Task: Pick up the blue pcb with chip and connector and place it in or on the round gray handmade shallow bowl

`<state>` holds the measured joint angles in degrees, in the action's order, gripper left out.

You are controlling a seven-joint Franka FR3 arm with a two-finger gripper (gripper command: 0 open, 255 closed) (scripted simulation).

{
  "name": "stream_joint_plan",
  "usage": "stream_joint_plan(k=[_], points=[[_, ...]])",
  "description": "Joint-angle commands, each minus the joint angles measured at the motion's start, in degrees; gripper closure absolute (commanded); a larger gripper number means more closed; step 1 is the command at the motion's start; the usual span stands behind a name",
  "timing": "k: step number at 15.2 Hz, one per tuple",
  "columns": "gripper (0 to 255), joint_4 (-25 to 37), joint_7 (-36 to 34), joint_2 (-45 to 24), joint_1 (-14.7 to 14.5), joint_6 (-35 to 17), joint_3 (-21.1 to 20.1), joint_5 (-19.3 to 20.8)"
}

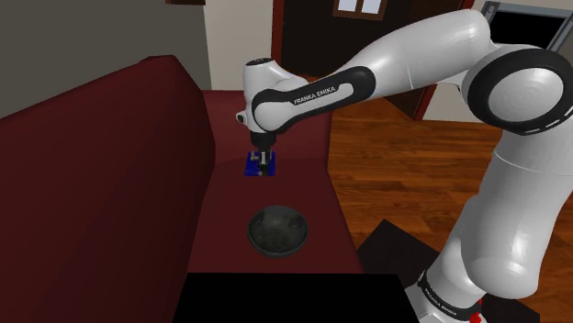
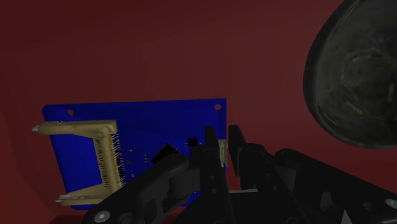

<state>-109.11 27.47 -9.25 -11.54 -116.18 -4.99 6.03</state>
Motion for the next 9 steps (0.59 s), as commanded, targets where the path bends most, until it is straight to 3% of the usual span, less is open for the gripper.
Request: stream_joint_plan(k=[1,7,9], points=[[255,1.0,0.2,0.4,0.0,1.4,0.0,-0.1],[255,4.0,0.7,1.6,0.0,5.6,0.0,-0.4],[255,0.0,-1.0,5.0,-0.9,5.1,-0.8,-0.7]])
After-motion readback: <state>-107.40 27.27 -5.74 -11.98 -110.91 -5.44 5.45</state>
